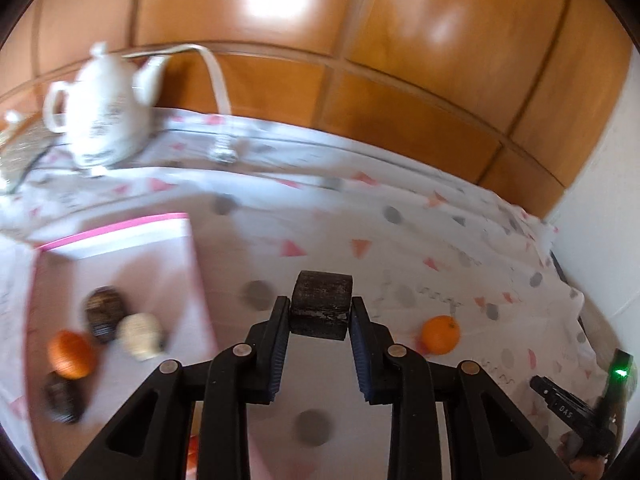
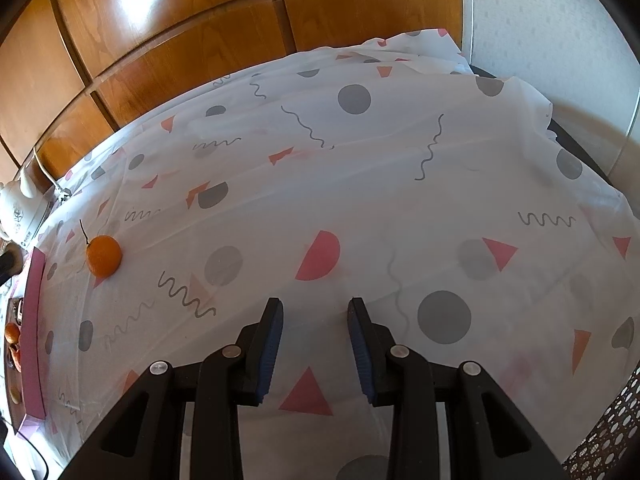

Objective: Organize fruits
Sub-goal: 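Carry the root slice with the left tool into the tray, release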

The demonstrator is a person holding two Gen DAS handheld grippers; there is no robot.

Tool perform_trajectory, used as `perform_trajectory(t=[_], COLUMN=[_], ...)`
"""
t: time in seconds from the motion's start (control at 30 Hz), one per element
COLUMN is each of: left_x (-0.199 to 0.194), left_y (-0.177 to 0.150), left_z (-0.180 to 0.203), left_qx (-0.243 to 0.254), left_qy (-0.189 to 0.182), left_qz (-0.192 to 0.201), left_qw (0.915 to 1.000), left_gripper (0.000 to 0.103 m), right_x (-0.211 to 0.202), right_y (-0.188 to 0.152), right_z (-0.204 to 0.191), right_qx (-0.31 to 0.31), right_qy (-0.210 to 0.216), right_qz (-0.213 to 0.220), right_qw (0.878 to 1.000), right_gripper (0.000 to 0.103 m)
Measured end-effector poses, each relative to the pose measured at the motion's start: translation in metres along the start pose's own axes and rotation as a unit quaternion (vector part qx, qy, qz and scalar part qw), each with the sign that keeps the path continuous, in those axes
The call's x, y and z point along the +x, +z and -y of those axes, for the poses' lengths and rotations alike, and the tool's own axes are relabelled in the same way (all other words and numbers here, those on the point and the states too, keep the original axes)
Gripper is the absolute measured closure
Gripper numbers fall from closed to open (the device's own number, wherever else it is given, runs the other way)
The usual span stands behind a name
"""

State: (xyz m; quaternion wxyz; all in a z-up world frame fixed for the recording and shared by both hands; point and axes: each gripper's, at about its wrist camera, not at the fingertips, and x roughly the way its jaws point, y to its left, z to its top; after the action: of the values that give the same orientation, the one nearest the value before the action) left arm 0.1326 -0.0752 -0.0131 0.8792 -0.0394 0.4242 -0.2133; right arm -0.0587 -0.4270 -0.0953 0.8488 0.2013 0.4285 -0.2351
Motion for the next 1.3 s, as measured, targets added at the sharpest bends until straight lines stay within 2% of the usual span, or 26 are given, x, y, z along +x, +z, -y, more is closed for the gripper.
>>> perform_trajectory(t=[0.13,0.27,0.43,0.63,1.3], left_x=[-0.028,-0.046,-0.055,-0.063,-0.067], left_y=[-0.013,-0.03,-0.05,-0.064,-0.072], left_z=[-0.034,-0.066,-0.088,-0.1,-0.106], left_qx=[-0.027,-0.059,-0.078,-0.091,-0.111], left_qy=[0.043,0.077,0.103,0.111,0.123], left_qz=[0.021,0.024,0.022,0.027,0.034], left_qw=[0.9985,0.995,0.9913,0.9893,0.9855], left_gripper=[0.074,0.074,0.074,0.074,0.074], right_x=[-0.001,-0.002,-0.003,-0.004,-0.005], right_y=[-0.002,-0.004,-0.006,-0.009,-0.013], right_z=[-0.003,-0.008,-0.016,-0.02,-0.023], right_qx=[-0.002,-0.011,-0.021,-0.026,-0.028], right_qy=[-0.001,0.002,0.006,0.004,-0.002], right_qz=[0.002,0.003,0.004,0.004,0.001], right_qw=[1.0,1.0,1.0,1.0,1.0], right_gripper=[0.069,0.069,0.069,0.069,0.069])
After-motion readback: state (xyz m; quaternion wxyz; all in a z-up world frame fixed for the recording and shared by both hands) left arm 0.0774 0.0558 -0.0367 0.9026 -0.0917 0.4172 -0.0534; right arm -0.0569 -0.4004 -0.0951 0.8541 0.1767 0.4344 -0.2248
